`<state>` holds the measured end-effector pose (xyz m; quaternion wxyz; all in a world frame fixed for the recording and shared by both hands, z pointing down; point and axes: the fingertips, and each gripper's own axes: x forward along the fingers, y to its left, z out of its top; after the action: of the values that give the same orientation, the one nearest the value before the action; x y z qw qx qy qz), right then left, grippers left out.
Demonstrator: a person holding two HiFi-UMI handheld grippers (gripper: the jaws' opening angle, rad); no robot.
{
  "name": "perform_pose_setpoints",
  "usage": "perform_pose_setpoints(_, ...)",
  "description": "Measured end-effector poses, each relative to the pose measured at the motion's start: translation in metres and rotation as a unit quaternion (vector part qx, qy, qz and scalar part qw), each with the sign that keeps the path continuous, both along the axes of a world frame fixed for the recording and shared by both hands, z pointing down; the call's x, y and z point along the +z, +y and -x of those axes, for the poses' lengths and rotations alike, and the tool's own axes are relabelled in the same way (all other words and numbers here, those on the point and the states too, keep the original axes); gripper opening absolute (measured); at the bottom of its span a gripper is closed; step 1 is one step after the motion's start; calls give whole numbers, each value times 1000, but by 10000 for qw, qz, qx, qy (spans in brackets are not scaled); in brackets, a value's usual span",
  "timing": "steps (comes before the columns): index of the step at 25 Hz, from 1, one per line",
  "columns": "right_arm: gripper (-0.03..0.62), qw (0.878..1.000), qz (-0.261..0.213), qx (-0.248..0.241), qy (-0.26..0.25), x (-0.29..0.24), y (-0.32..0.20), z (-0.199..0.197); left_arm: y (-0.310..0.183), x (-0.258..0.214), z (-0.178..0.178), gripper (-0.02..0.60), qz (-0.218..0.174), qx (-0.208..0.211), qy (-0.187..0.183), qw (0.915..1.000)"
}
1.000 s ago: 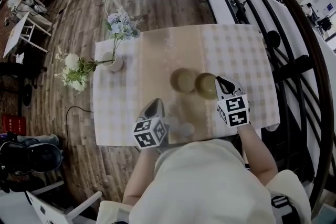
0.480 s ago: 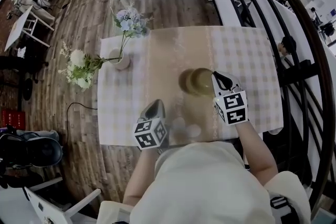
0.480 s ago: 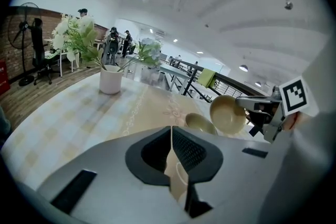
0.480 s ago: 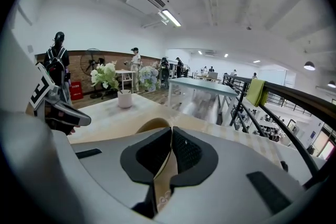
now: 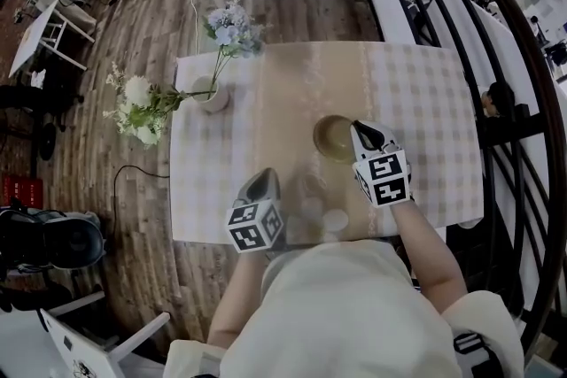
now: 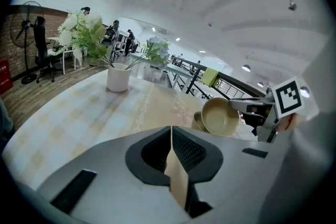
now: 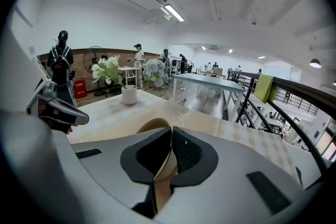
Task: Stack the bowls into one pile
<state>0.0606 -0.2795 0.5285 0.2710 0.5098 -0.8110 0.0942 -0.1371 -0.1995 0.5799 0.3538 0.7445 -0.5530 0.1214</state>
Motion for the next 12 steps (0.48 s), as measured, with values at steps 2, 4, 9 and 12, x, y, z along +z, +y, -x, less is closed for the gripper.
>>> perform_pose_setpoints(2,9,10000,48,-7,12,5,-1,4,1,2,5,11,30,-19,-10,10000)
perform_pose_setpoints(4,9,10000,90,-2,16,10,-2,7,2,4,11,11,57,-42,-30,10000)
perform_pose_setpoints(9,8,9999,132,63,52,20,-5,7,2,8,18,11,100,-72,-58,9999)
perform_pose_setpoints(12,8,9998,148,101,112,24,-8,4,0,9,19,11,97,-53,-50,9999)
